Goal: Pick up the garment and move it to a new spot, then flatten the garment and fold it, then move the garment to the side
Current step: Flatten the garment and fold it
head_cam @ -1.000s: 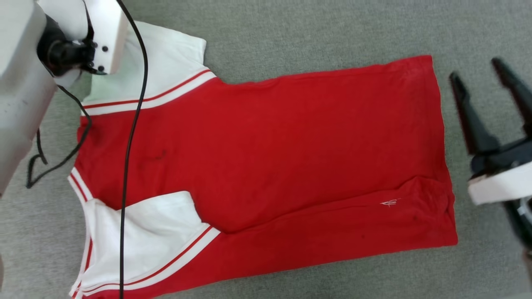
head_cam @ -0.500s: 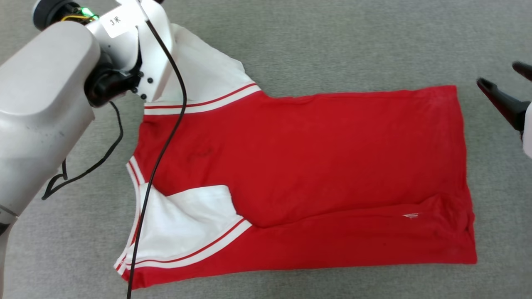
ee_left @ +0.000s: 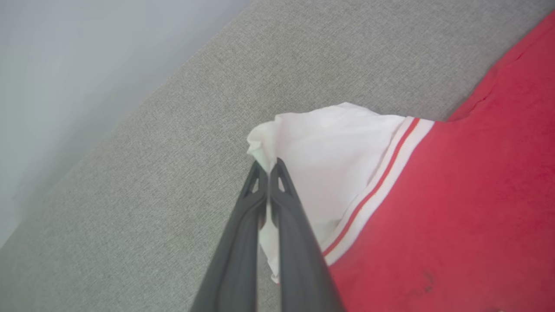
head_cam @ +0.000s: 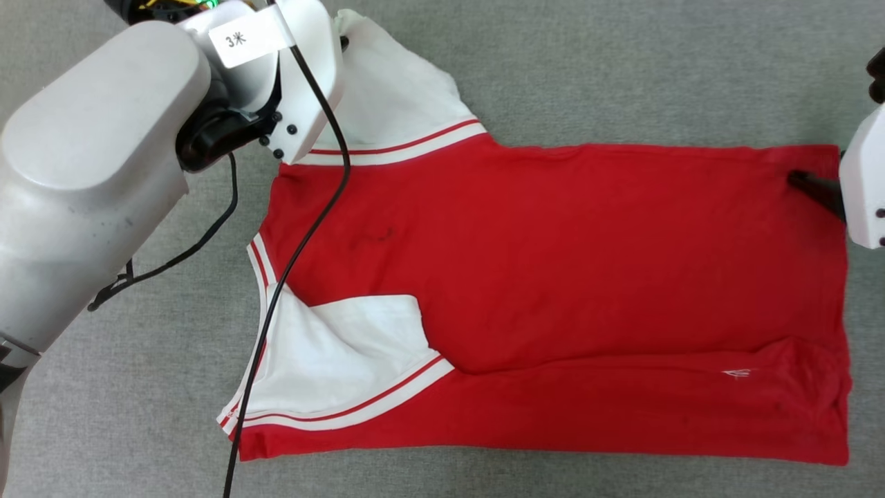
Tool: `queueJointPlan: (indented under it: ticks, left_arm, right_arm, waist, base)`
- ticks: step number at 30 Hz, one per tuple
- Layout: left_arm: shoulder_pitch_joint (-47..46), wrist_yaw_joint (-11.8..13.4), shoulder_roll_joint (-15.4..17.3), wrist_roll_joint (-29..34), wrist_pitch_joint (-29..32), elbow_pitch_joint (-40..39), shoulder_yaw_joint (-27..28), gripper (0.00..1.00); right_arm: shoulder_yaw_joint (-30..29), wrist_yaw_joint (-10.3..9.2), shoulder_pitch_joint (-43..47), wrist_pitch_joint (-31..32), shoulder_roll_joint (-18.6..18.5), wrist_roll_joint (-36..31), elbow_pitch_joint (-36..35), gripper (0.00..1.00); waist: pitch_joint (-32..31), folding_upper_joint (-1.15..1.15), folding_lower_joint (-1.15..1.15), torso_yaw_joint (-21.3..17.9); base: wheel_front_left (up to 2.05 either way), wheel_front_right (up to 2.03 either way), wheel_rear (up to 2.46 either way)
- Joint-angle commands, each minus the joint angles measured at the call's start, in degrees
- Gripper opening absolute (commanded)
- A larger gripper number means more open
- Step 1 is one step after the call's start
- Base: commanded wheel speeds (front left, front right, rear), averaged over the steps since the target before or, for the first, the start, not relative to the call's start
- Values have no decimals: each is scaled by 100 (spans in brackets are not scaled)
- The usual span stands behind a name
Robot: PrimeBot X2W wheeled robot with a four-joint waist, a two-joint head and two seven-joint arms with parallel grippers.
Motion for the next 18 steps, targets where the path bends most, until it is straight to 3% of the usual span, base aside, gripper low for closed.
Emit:
queueJointPlan:
  ticks: [1,8,9,10,11,18]
  left_arm:
    - [-79,-3,-16,45,-63,-30,-17,0]
    - [-70,-4,25,21,-144,37,-59,0]
    - [-65,-4,39,12,-155,52,-65,0]
    - [-65,-4,39,12,-155,52,-65,0]
    - [-50,-4,53,-3,-172,68,-73,0]
    - [197,-3,179,-139,-462,214,14,0]
  right_arm:
    - [113,-5,-104,-101,121,-21,284,100]
    - [834,-3,112,-240,307,146,932,100]
    - [867,-4,90,-336,303,206,966,30]
    - [867,-4,90,-336,303,206,966,30]
    - [891,-4,41,-426,289,254,1000,1]
    - [1074,-4,-271,-1203,179,469,1054,0]
  waist:
    - [123,0,0,87]
    - [207,0,0,119]
    - [200,0,0,111]
    - [200,0,0,111]
    - [181,0,0,96]
    - [-146,0,0,-50]
  base:
    - [0,0,0]
    - [0,0,0]
    - [0,0,0]
    - [0,0,0]
    - [0,0,0]
    - [0,0,0]
